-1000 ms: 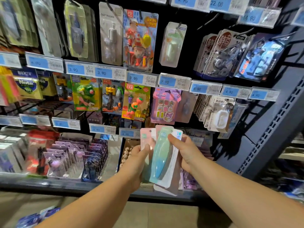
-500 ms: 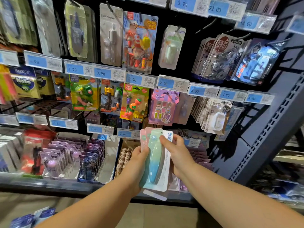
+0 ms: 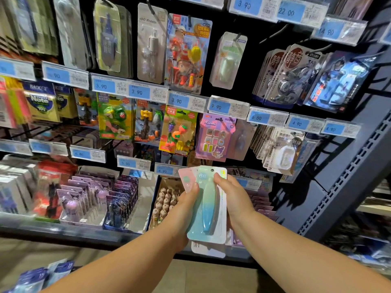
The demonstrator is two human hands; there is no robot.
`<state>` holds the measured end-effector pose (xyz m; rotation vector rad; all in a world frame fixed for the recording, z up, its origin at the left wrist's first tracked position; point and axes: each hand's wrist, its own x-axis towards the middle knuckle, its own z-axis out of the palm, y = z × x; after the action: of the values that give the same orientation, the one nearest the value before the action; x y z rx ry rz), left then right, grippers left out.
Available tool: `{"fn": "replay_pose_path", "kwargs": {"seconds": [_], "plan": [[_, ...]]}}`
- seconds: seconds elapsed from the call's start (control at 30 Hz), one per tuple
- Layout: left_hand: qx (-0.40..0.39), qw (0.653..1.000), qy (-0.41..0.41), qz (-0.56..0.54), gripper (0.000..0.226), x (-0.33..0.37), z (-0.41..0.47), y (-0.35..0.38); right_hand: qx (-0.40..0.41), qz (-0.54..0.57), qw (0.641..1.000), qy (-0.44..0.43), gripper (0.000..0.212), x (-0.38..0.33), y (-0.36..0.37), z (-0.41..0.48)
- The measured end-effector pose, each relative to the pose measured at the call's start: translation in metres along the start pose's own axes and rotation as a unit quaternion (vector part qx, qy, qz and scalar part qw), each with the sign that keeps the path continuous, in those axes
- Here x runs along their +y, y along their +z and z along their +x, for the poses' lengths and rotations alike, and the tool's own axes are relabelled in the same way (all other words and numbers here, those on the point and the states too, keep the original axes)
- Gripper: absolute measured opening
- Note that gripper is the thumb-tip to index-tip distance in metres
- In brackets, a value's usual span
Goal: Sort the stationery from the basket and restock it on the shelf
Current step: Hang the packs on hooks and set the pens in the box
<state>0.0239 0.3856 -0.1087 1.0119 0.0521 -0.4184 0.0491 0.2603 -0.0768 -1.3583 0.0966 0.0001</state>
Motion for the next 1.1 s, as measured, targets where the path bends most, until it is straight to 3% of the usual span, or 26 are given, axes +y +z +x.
{"fn": "replay_pose_path", "kwargs": {"seconds": [0.4, 0.7, 0.8, 0.97, 1.1], "plan": [[-0.013, 1.000, 0.004, 0.000, 0.063, -0.003, 0.001, -0.001, -0.024, 0.021, 0.999, 0.031, 0.018, -0.004, -0.001, 0.004], [-0.021, 0.999, -0.018, -0.037, 0.059, -0.003, 0.003, -0.002, -0.017, -0.025, 0.999, 0.041, 0.021, -0.006, 0.000, 0.003], [-0.013, 0.998, -0.044, -0.047, 0.057, -0.003, 0.005, -0.003, 0.006, -0.074, 0.997, 0.020, 0.025, -0.004, 0.001, 0.004], [0.009, 1.000, -0.002, -0.012, 0.041, 0.001, 0.006, -0.005, 0.042, -0.173, 0.984, -0.013, 0.033, 0.002, 0.000, 0.007], [0.032, 0.999, -0.020, -0.001, 0.040, 0.000, 0.007, -0.004, 0.084, -0.234, 0.968, -0.018, 0.043, 0.005, -0.002, 0.008]]}}
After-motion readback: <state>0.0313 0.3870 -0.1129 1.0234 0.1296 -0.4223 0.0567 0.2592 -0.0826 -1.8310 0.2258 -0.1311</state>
